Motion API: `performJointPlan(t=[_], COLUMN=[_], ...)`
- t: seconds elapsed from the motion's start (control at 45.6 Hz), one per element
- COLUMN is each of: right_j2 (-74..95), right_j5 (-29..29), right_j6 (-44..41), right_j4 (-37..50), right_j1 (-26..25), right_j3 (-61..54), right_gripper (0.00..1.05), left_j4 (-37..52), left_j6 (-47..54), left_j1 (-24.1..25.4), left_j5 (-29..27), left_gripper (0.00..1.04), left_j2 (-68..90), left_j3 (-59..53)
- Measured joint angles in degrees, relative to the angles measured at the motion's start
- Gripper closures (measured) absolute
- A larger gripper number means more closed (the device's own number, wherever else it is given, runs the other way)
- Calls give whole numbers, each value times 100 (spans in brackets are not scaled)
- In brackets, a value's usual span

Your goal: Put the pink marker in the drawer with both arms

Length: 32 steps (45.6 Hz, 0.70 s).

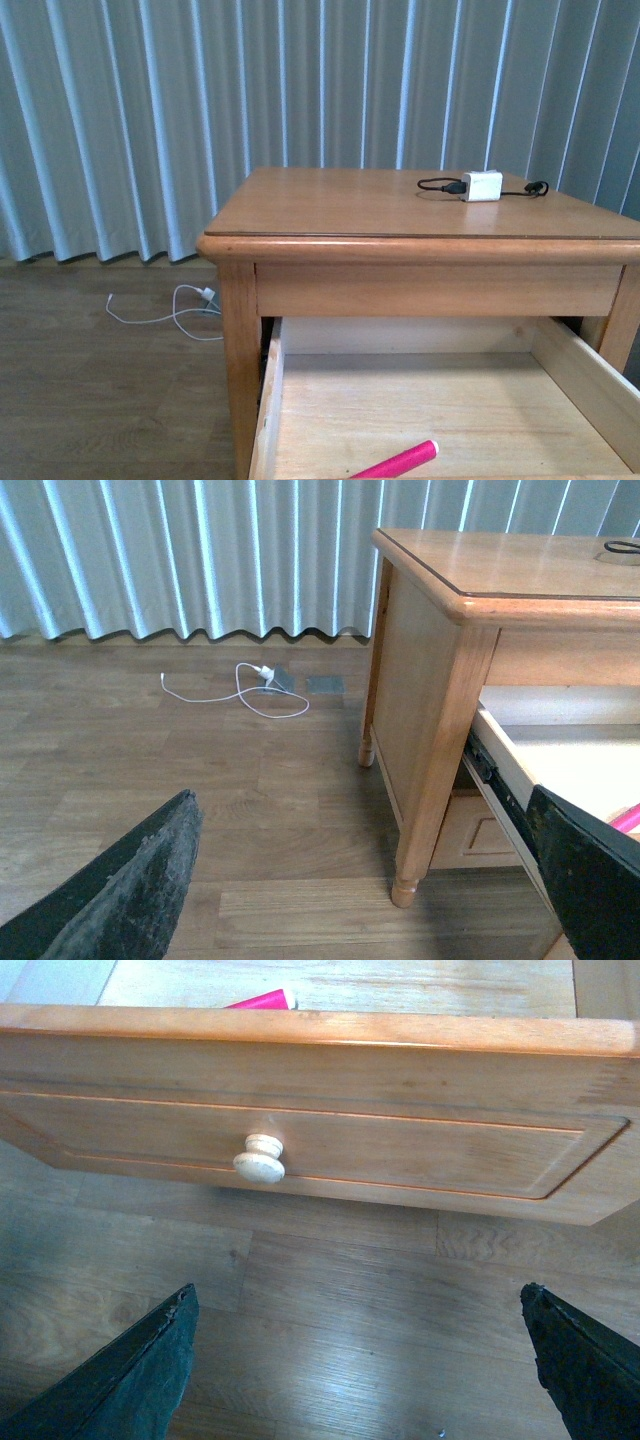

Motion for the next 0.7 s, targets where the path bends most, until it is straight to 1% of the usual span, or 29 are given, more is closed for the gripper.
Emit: performJointPlan(t=[0.066, 0.11, 0.241, 0.482, 0.701], right_j2=[719, 1099, 1958, 2911, 3738], right_j5=[188, 216, 302, 573, 841], right_j6=[72, 105, 229, 262, 240], right_j4=[389, 562, 767, 1110, 1705], right_j1=[138, 197, 306, 385, 466], right_j3=[223, 365, 761, 1381, 1895], right_gripper=[9, 9, 9, 9, 9], left_j4=[0, 0, 0, 0, -2], left_j6=[0, 0, -2, 0, 0], left_j1=[0, 0, 0, 0, 0], left_j5=[0, 0, 0, 0, 0], left_gripper=[6, 6, 6, 6, 6], left_j2=[0, 0, 0, 0, 0], left_j3=[0, 0, 0, 0, 0])
